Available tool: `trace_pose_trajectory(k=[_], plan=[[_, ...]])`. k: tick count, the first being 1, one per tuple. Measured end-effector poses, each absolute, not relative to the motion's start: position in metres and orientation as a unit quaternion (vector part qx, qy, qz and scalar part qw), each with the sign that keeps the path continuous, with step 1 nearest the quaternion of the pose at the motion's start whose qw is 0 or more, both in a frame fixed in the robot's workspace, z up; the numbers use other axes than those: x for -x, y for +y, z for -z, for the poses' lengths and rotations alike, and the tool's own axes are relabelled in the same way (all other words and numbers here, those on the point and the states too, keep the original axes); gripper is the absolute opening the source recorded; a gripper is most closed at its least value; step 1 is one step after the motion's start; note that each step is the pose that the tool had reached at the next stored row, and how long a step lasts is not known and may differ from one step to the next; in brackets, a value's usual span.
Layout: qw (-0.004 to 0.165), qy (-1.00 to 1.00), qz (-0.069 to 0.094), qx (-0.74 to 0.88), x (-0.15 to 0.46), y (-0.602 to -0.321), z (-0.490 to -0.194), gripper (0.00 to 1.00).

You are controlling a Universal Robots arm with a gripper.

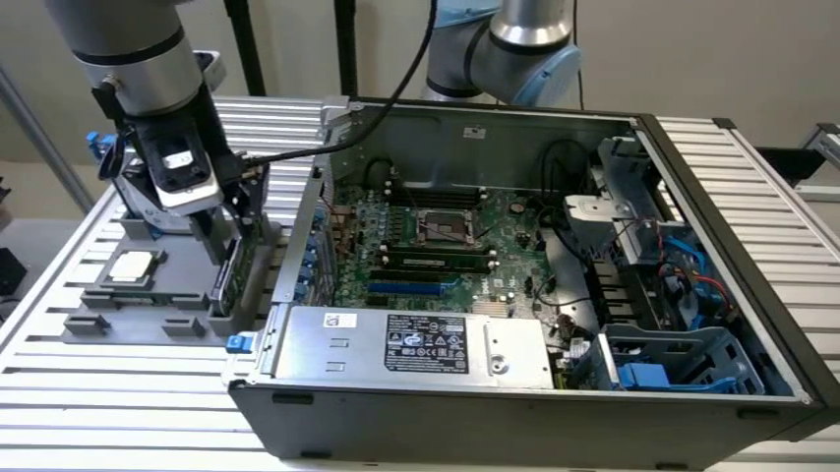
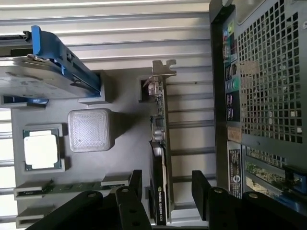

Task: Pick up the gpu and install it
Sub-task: 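Pick up the gpu and move the gpu toward the slot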

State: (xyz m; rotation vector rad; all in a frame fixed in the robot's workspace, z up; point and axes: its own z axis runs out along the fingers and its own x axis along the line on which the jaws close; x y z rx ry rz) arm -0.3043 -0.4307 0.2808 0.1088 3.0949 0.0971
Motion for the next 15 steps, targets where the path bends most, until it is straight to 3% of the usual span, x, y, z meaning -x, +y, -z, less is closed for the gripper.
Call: trace_pose_trajectory(k=[15], plan=[[0.022,0.999,-0.031,-0.035,0.308,-0.429,-0.254,1.00]])
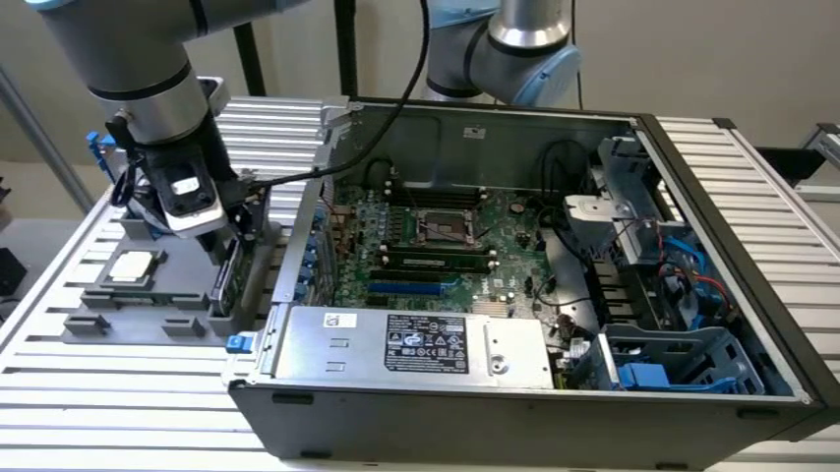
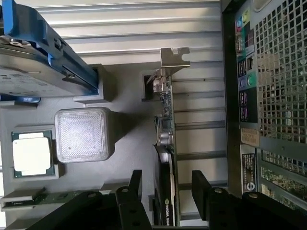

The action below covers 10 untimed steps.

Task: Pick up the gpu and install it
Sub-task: 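Pick up the gpu and move the gpu toward the slot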

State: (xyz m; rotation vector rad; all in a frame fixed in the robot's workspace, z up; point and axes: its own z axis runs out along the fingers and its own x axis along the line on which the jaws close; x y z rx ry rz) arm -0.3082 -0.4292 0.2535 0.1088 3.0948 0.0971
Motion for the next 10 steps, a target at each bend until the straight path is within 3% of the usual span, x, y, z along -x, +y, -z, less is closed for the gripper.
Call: trace_pose_trajectory(k=[10], plan=[[0.021,0.999,-0.031,-0.037,0.308,-0.423,-0.237,1.00]])
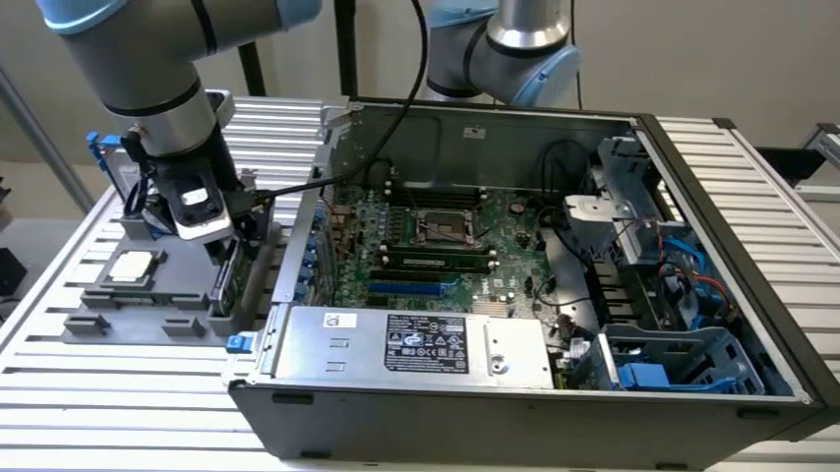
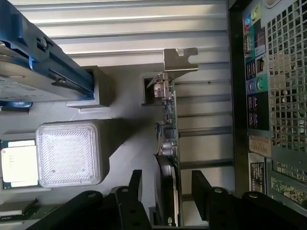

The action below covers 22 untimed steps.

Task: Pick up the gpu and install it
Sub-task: 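Pick up the gpu and move the gpu toward the slot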

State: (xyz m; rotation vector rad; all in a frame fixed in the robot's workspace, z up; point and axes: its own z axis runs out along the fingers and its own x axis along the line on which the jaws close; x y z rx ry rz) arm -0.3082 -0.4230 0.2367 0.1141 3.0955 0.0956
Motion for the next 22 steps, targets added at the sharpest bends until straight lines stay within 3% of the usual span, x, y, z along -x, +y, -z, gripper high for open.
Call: trace_pose_trajectory(k=[2,3,22], plan=[[0.021,0.999,-0.031,-0.039,0.3082,-0.4224,-0.2356,1.00],[0.021,0.999,-0.031,-0.039,0.3083,-0.4219,-0.2353,0.00],[0.021,0.999,-0.025,-0.040,0.3082,-0.4191,-0.2324,0.00]])
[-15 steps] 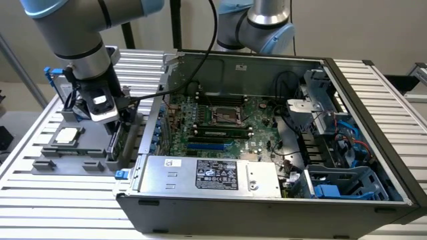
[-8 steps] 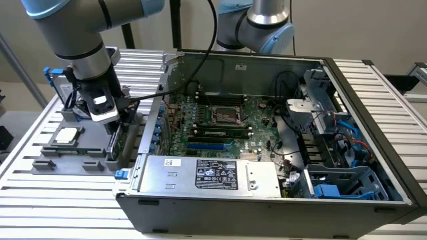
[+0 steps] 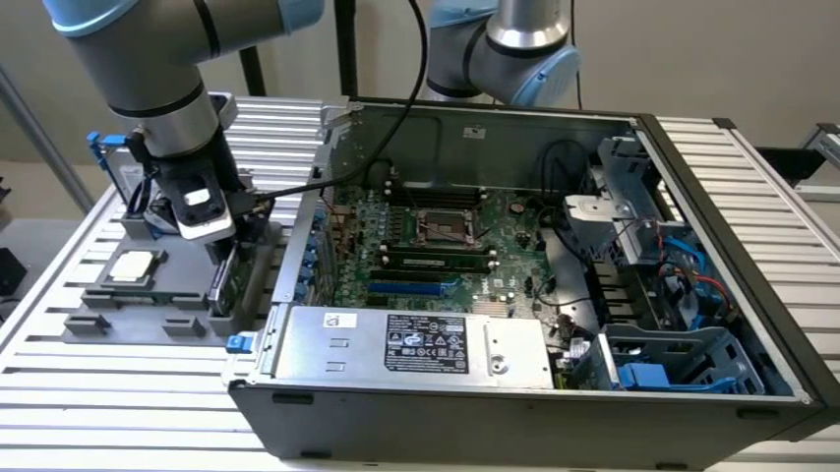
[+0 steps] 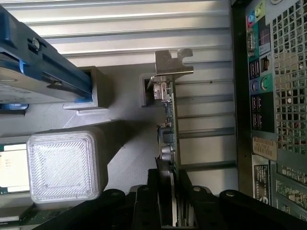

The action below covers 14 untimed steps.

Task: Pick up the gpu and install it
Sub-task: 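Pick up the gpu and move the gpu toward the slot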

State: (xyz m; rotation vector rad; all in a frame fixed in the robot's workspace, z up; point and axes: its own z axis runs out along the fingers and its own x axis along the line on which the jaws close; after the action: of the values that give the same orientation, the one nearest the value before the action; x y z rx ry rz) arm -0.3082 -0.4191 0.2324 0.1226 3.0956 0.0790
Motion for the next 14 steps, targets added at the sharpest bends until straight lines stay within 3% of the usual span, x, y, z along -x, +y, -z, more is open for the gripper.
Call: trace_pose_trajectory(k=[6,7,14], plan=[[0.021,0.999,-0.026,-0.040,0.3082,-0.4190,-0.2323,0.00],[0.021,0.999,-0.026,-0.040,0.3082,-0.4190,-0.2328,1.00],[0.020,0.999,-0.025,-0.040,0.3082,-0.4191,-0.2419,1.00]])
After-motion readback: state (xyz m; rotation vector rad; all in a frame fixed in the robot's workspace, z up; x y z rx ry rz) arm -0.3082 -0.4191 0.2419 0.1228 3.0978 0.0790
